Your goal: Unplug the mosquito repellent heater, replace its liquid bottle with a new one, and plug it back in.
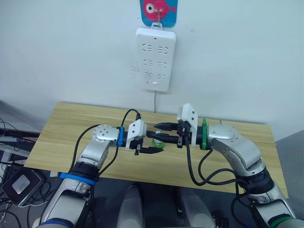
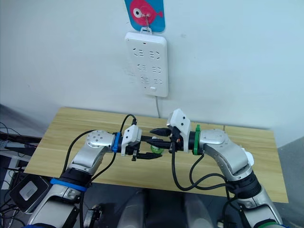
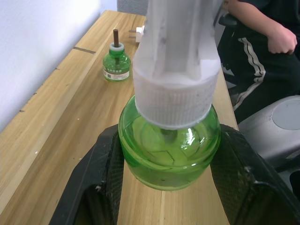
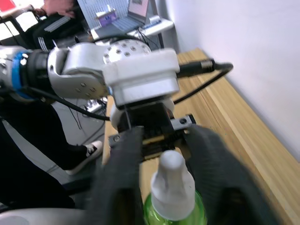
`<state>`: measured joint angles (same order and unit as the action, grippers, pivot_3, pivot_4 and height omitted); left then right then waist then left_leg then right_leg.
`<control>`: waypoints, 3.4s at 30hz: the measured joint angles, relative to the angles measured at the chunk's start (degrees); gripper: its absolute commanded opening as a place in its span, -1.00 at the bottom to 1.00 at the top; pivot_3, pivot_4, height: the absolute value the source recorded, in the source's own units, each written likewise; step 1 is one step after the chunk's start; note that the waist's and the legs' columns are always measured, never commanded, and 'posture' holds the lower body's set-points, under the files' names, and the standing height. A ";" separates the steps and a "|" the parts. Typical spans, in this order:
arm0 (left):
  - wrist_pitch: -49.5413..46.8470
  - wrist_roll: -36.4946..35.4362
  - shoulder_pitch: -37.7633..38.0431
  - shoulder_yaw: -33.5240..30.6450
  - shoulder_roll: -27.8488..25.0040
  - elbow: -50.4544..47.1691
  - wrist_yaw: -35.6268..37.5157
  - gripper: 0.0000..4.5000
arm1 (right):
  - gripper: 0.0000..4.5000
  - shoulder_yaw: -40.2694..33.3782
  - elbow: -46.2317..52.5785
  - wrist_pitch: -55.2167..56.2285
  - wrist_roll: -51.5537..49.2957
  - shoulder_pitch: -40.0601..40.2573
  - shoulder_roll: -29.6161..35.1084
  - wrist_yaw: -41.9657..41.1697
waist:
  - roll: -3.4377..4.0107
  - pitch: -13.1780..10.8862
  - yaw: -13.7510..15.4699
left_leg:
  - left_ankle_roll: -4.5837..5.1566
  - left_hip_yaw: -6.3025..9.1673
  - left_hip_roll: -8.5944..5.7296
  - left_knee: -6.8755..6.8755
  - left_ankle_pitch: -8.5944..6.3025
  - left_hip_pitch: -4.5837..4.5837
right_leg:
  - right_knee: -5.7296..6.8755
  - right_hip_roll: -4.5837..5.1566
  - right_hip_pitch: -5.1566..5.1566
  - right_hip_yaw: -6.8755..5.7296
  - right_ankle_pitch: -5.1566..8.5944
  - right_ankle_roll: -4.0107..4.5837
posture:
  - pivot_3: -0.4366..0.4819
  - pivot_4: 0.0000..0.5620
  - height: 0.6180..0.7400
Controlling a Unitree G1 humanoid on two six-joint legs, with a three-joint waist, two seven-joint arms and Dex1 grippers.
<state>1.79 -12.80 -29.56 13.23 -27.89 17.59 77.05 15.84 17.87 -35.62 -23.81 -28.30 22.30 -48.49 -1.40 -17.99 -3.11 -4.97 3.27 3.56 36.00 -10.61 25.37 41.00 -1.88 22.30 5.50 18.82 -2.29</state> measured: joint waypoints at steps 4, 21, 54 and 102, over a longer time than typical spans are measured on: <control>0.00 0.09 0.00 0.00 0.04 0.00 -0.03 -0.01 | -0.94 0.33 -0.04 1.17 0.31 0.27 0.12 -0.33 | 0.00 0.00 -0.01 | 0.00 0.00 0.00 0.00 0.00 0.00 | 0.00 0.00 0.00 0.00 0.00 0.00 | -0.11 -0.03 1.00; -0.01 0.22 0.06 0.02 0.02 -0.06 0.09 -0.01 | -0.94 -10.58 4.75 -9.25 -12.60 -6.41 -0.38 4.62 | 0.00 0.00 -0.04 | 0.00 0.01 0.00 -0.01 0.00 0.01 | 0.00 0.00 0.00 0.00 0.00 0.00 | -0.12 -0.01 1.00; -0.47 -0.12 4.08 -2.39 -6.02 -2.41 -0.18 -0.01 | -0.94 -10.46 -38.45 35.26 18.69 7.44 -13.60 30.95 | 0.11 -0.11 0.54 | 0.00 -0.13 0.02 -0.10 0.00 -0.05 | 0.00 -0.02 0.05 0.12 0.01 -0.01 | 0.01 0.13 1.00; -1.67 -0.71 -0.94 -2.21 -0.59 -1.80 1.20 -0.01 | 0.46 0.67 -0.82 10.10 2.64 8.53 -1.44 3.67 | 0.16 -0.14 -0.12 | 0.00 -0.03 0.01 -0.07 0.00 0.04 | -0.12 -0.02 0.03 0.04 0.02 -0.02 | -0.15 0.01 1.00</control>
<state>0.12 -13.51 -30.49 11.02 -28.48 15.79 78.24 16.50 17.04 -25.52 -21.17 -19.77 20.86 -44.82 -1.24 -18.12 -3.23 -4.97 3.24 3.56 35.93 -10.62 25.41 40.88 -1.90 22.33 5.54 18.84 -2.31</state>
